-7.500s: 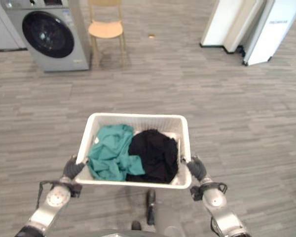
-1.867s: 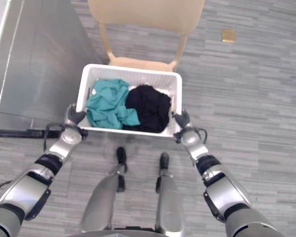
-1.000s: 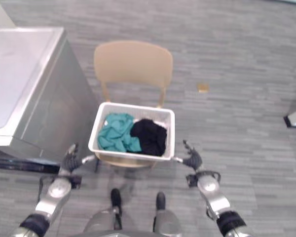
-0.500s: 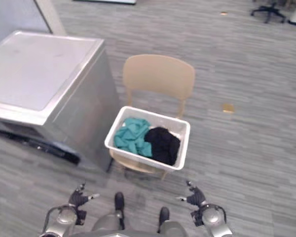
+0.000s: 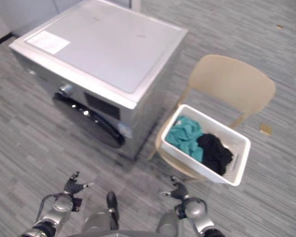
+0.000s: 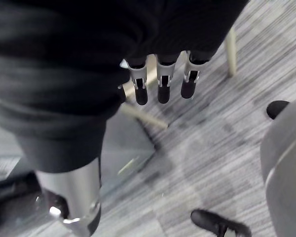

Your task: Grab the laundry basket,head to the washer,open it,put in the laundry and shut it.

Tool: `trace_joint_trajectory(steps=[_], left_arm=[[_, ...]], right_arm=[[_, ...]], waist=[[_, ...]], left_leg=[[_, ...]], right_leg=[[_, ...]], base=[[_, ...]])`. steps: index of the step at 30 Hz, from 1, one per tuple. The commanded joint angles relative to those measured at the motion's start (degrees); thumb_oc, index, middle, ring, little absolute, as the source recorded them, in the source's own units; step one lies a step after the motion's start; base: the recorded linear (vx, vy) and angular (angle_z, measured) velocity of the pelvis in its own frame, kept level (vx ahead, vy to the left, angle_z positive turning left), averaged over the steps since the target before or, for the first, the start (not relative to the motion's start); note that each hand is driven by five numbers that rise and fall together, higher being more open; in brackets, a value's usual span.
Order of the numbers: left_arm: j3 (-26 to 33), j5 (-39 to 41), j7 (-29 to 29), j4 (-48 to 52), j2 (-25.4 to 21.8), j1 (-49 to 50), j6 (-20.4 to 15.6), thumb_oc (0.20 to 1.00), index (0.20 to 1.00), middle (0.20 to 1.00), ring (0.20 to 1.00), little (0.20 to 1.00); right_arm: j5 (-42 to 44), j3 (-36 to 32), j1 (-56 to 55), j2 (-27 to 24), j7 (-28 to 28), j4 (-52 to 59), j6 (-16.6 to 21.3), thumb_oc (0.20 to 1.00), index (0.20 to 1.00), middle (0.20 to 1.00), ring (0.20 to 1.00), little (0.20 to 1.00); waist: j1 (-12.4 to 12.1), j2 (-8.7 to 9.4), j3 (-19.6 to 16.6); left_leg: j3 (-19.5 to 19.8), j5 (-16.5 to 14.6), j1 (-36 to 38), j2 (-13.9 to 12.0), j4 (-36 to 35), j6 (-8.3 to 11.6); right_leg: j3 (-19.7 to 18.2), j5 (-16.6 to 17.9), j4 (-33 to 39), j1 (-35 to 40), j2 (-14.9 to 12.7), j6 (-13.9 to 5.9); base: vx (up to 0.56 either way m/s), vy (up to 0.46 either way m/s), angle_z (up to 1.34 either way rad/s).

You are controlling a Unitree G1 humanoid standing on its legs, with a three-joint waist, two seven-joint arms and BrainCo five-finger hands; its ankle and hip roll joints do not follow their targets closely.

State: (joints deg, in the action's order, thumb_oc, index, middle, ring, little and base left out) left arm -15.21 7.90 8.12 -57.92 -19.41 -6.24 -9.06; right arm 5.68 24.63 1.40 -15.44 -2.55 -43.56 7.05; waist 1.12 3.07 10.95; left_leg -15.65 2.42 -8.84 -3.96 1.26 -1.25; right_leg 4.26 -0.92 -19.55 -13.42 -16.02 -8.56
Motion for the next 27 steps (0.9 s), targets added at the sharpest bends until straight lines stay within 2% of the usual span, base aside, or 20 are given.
trace_joint_trajectory(steps=[1,4,7,13,18,21,22,27], left_arm=[[0.09,-1.36,0.48,2.49,-0.19,-0.47,-1.37,1.000,1.000,1.000,1.000,1.000],[-0.07,-0.89,0.31,1.32,0.70,-0.55,-1.26,1.000,1.000,1.000,1.000,1.000],[-0.47,-1.60,0.19,-0.55,2.28,0.11,-1.22,1.000,1.000,1.000,1.000,1.000],[-0.85,-2.30,0.78,-2.09,3.66,0.98,-1.00,1.000,1.000,1.000,1.000,1.000],[-1.52,-2.71,1.74,-0.76,4.03,2.23,-1.18,1.000,1.000,1.000,1.000,1.000],[-2.08,-2.24,2.07,0.59,3.75,2.42,-1.61,1.000,1.000,1.000,1.000,1.000],[-2.83,-1.54,2.44,1.89,3.21,1.90,-1.78,1.000,1.000,1.000,1.000,1.000],[-4.27,0.30,2.85,3.65,1.81,0.61,-2.20,1.000,1.000,1.000,1.000,1.000]], right_arm=[[0.72,0.77,4.85,-1.98,-1.16,4.03,1.99,1.000,1.000,1.000,1.000,1.000],[0.59,1.85,5.84,-2.34,-1.33,6.61,2.17,1.000,1.000,1.000,1.000,1.000],[3.05,3.51,7.14,-0.85,-0.96,7.71,3.14,1.000,1.000,1.000,1.000,1.000],[-0.06,7.58,11.49,-0.04,-2.62,12.68,4.26,1.000,1.000,1.000,1.000,1.000],[-2.12,7.68,14.72,0.19,-5.28,14.38,4.60,1.000,1.000,1.000,1.000,1.000],[-2.06,7.30,19.04,0.40,-7.33,13.54,4.77,1.000,1.000,1.000,1.000,1.000],[-1.26,6.92,23.09,0.81,-8.93,11.72,4.37,1.000,1.000,1.000,1.000,1.000],[2.12,6.76,29.06,2.22,-10.72,7.38,4.14,1.000,1.000,1.000,1.000,1.000]], waist=[[0.13,-0.37,1.11],[0.36,-0.31,1.60],[-0.48,-0.39,0.41],[-2.10,-1.22,-1.32],[-2.97,-1.83,-1.47],[-4.10,-2.17,-0.93],[-5.15,-2.39,0.06],[-6.81,-2.72,2.37]], left_leg=[[2.79,-5.40,1.79,0.04,3.94,2.05],[4.73,-5.93,3.10,2.11,3.89,1.33],[6.05,-6.15,4.12,3.40,3.66,1.26],[6.54,-4.89,5.75,3.19,0.51,2.01],[6.92,-4.30,6.43,3.24,-1.39,2.21],[7.30,-3.73,5.86,3.28,-2.27,2.29],[7.65,-3.15,4.38,3.24,-2.48,2.30],[8.37,-2.24,0.80,3.14,-2.05,2.36]], right_leg=[[1.47,-3.51,8.05,2.99,8.43,2.19],[-0.59,-3.85,10.06,2.77,11.29,1.93],[-1.55,-3.04,13.03,5.24,11.96,2.37],[0.38,-1.98,18.71,9.06,11.65,2.49],[1.51,-1.36,21.08,10.44,11.38,2.26],[1.91,-0.81,21.99,10.08,11.18,1.96],[2.43,-0.25,22.31,9.02,10.94,1.86],[2.66,0.57,22.00,5.86,10.74,1.83]], base=[[0.08,0.057,0.15],[0.13,0.053,0.15],[0.14,-0.037,0.68],[0.09,-0.050,0.28],[0.01,-0.003,0.04],[-0.07,0.005,0.07],[-0.13,0.005,0.02],[-0.14,0.006,0.05]])
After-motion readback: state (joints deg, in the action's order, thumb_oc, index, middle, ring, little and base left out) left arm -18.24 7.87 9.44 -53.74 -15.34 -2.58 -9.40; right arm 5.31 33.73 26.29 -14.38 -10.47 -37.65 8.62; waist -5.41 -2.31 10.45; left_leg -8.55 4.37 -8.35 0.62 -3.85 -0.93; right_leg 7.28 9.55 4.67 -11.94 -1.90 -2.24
